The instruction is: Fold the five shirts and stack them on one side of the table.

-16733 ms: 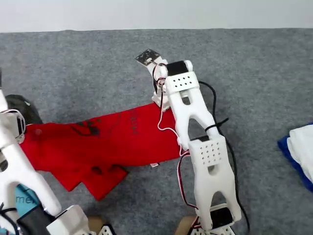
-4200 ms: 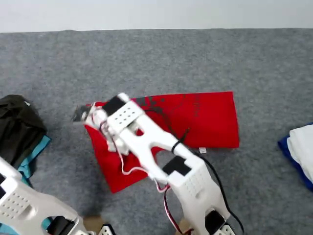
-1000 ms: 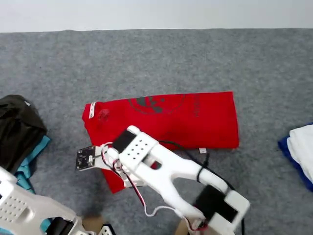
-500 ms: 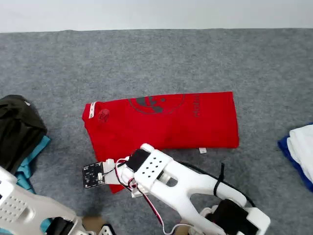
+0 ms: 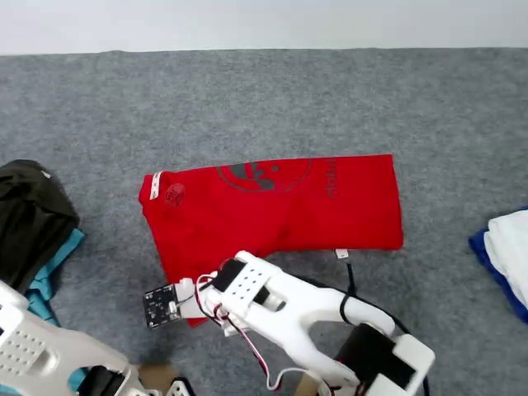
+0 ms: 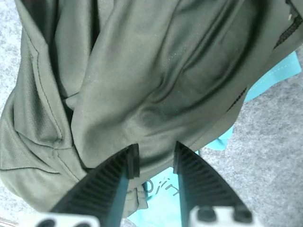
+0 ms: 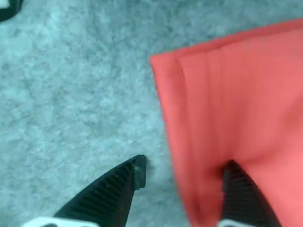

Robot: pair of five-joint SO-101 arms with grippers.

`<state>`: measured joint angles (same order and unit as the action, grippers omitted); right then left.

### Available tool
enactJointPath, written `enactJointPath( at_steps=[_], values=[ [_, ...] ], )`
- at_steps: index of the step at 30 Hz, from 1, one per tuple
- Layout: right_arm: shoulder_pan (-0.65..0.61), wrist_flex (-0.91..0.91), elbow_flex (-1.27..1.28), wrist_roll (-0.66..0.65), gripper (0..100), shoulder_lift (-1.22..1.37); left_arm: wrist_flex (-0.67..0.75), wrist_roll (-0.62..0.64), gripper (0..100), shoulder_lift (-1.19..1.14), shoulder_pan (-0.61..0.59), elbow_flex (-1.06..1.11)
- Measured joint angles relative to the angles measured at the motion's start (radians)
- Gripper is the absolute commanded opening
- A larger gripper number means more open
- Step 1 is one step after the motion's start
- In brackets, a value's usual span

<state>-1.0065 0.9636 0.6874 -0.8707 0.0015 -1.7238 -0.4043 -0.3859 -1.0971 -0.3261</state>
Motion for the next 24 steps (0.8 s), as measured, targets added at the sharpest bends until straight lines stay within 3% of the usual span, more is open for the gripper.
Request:
enactJointPath(
  at_steps=[15,24],
  values=[
    [0.081,0.025,-0.124,-0.091,1.9,0.069,0.031,0.0,13,0.0,-0.034,0.058],
    [0.164,0.193,-0.356,-0.11,1.7,0.083,0.038,0.0,13,0.0,-0.034,0.06]
  ],
)
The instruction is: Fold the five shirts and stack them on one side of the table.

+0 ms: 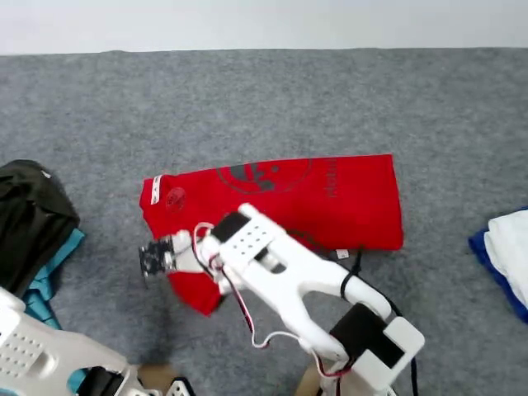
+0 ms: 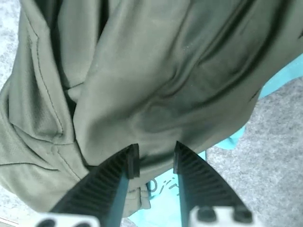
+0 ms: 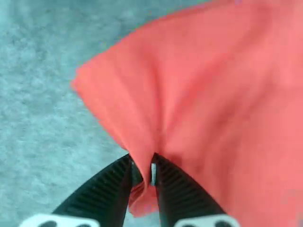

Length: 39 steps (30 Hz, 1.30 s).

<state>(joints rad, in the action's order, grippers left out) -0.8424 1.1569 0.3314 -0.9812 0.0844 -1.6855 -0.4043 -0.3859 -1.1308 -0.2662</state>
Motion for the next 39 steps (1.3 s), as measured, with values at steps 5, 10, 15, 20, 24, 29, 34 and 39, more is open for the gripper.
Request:
enactJointPath(
  at_steps=[5,10,15,20,24,29,34,39],
  values=[
    [0.029,0.017,-0.13,0.0,1.7,0.021,0.0,0.0,13,0.0,0.0,0.0],
    [0.057,0.018,-0.244,0.0,1.9,0.127,0.0,0.0,13,0.0,0.0,0.0],
    [0.104,0.028,-0.445,0.028,2.0,0.273,0.021,0.0,13,0.0,0.0,0.0],
    [0.135,0.095,-0.664,0.034,2.1,0.42,0.028,0.0,13,0.0,0.0,0.0],
    [0.163,0.163,-0.822,0.034,2.1,0.525,0.028,0.0,13,0.0,0.0,0.0],
    [0.193,0.232,-0.97,0.034,2.3,0.624,0.028,0.0,13,0.0,0.0,0.0],
    [0.215,0.29,-1.037,0.051,9.5,0.687,0.028,0.0,13,0.0,0.0,0.0],
    [0.221,0.331,-1.042,0.061,14.9,0.694,0.028,0.0,13,0.0,0.0,0.0]
  ],
)
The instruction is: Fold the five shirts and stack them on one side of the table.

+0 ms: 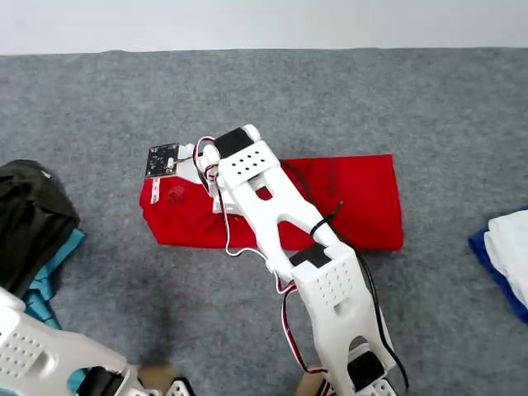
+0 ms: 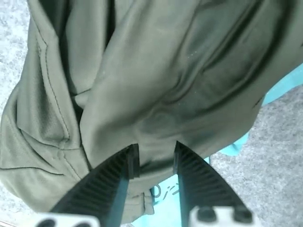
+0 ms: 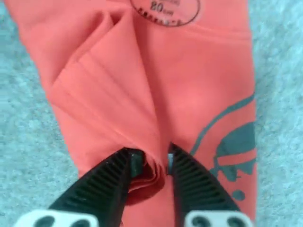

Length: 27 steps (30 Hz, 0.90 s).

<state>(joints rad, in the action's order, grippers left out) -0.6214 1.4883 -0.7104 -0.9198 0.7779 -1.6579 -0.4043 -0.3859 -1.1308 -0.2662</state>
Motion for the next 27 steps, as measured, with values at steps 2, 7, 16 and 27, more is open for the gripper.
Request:
enactJointPath(
  at_steps=[2,7,16,27],
  values=[
    [0.015,0.0,0.0,0.012,15.8,0.0,0.0,0.0,13,0.0,0.0,0.0],
    [0.075,-0.014,0.0,0.02,15.8,0.0,0.0,0.0,13,0.0,-0.018,0.0],
    [0.118,-0.02,0.0,0.029,15.5,0.0,0.0,-0.029,13,0.0,-0.048,0.0],
    [-0.026,0.107,0.0,0.121,14.0,-0.107,0.0,-0.029,13,0.0,-0.049,0.0]
  ],
)
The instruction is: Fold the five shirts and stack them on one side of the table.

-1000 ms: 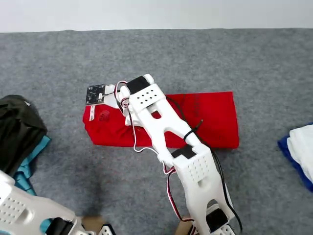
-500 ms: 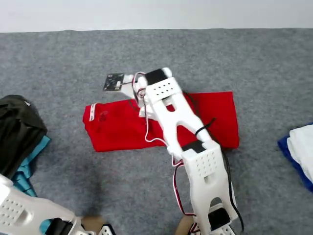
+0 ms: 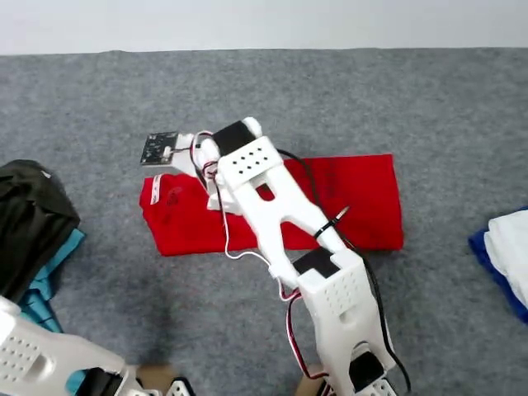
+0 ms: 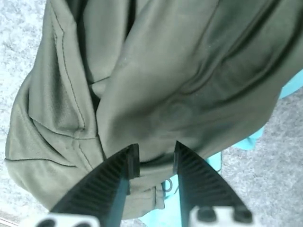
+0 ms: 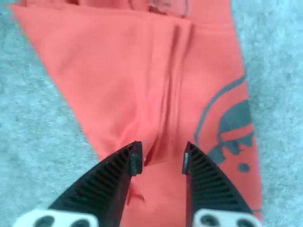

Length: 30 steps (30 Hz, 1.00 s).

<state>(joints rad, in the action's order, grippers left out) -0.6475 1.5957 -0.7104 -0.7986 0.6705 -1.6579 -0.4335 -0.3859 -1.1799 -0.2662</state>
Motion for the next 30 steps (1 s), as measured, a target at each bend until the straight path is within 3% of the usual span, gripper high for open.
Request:
enactJointPath(
  at_steps=[5,16,30],
  values=[
    [0.006,0.011,0.0,0.0,7.1,0.035,0.0,0.0,13,0.0,0.0,0.0],
    [0.133,0.012,-0.002,-0.04,7.1,0.204,0.0,-0.008,13,0.0,0.0,0.0],
    [0.068,0.1,0.0,0.02,6.9,-0.068,-0.049,-0.015,13,0.0,0.0,0.0]
  ],
)
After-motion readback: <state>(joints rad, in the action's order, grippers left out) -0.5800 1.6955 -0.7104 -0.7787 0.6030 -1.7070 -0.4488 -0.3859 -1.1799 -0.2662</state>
